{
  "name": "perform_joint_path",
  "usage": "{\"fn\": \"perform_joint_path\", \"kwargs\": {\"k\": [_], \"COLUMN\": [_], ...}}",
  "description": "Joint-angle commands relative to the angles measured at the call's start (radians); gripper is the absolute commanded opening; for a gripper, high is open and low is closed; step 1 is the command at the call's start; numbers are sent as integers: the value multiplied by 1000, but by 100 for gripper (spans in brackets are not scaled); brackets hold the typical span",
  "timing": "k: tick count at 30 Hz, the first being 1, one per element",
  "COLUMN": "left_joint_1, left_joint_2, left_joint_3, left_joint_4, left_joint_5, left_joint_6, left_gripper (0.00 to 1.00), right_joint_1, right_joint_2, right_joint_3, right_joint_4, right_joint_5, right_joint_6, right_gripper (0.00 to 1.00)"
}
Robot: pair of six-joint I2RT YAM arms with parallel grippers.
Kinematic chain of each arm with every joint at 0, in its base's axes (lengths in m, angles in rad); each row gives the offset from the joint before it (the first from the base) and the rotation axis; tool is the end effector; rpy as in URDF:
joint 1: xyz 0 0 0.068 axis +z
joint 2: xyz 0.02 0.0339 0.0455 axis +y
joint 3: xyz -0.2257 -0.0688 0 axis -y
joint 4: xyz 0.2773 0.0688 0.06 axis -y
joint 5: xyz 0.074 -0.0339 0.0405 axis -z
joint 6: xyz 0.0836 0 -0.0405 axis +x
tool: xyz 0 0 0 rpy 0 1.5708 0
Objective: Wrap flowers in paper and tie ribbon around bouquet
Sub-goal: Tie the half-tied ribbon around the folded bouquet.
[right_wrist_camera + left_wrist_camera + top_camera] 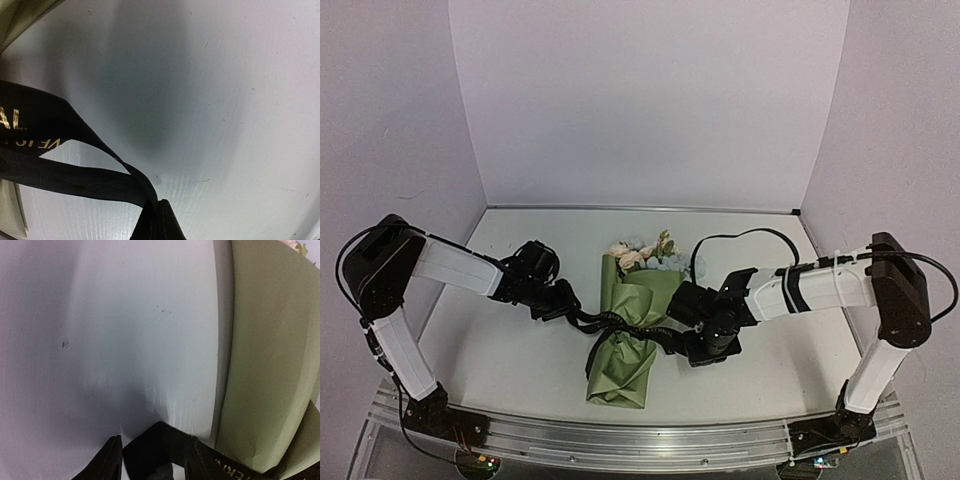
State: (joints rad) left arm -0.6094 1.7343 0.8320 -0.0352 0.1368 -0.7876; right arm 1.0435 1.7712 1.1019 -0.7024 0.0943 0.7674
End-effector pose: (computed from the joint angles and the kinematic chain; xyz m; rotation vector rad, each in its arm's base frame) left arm 0.2956 -0.2203 0.0294 -0.1769 2.6505 -0.6989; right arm 0.1833 0.2991 0.0556 -0.3910 2.9152 0.1454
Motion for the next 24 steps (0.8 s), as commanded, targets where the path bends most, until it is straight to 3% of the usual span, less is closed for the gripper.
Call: {"fn": "perform_joint_path", "kwargs": {"k": [1,4,12,24], "left_joint_1": [-1,-2,3,60], "left_joint_2": [27,9,-163,-204], "left_joint_3": [19,6,-72,-157], "left_joint_4": [-43,-40,-65,-63], "left_joint_5": [-5,-22,-240,-253], "left_joint_6": [33,20,-31,-80], "left_gripper": [21,0,0,0], "right_joint_1": [1,1,-59,-85], "right_joint_2": [-55,-70,-85,-114], "right_joint_3": [24,29,-22,-157], "right_joint_4": [-20,-30,-70,-83], "right_joint_5": [55,80,114,160], "right_joint_6": [-9,-19,-17,45], "right_gripper": [0,0,0,0]}}
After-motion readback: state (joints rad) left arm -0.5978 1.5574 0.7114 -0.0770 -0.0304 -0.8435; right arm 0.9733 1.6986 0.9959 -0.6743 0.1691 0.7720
